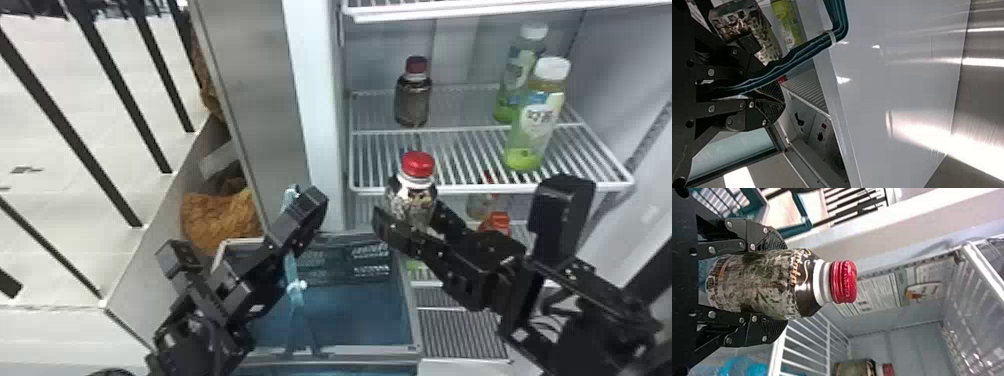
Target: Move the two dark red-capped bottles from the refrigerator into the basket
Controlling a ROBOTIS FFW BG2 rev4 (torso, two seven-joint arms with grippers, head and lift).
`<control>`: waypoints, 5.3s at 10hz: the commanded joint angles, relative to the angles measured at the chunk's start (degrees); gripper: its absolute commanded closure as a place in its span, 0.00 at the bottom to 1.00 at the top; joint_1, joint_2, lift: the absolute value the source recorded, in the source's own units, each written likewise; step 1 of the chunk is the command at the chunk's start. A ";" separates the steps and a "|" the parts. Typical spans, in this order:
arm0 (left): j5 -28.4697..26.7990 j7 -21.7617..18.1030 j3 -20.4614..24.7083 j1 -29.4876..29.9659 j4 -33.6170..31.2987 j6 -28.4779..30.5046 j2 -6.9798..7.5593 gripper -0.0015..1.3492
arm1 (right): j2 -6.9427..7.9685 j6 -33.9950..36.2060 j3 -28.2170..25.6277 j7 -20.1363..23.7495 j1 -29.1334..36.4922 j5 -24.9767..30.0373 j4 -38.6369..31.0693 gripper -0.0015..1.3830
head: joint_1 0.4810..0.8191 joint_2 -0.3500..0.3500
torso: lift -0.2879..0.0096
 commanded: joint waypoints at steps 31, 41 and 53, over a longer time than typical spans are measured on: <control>0.11 0.10 0.12 0.00 0.00 0.14 0.09 0.89 | 1.87 -16.63 -5.36 -2.86 -4.29 -3.55 8.74 0.08 | 0.63 0.56 | 0.85; 0.11 0.10 -0.11 -0.14 0.00 0.14 0.18 0.89 | 2.92 -18.88 -0.79 -9.19 -18.63 0.79 24.49 0.08 | 0.56 0.54 | 0.85; 0.11 0.19 -0.57 -0.98 0.00 0.28 0.53 0.89 | 5.82 -23.38 5.16 -11.21 -37.76 1.93 50.79 0.06 | 0.42 0.56 | 0.85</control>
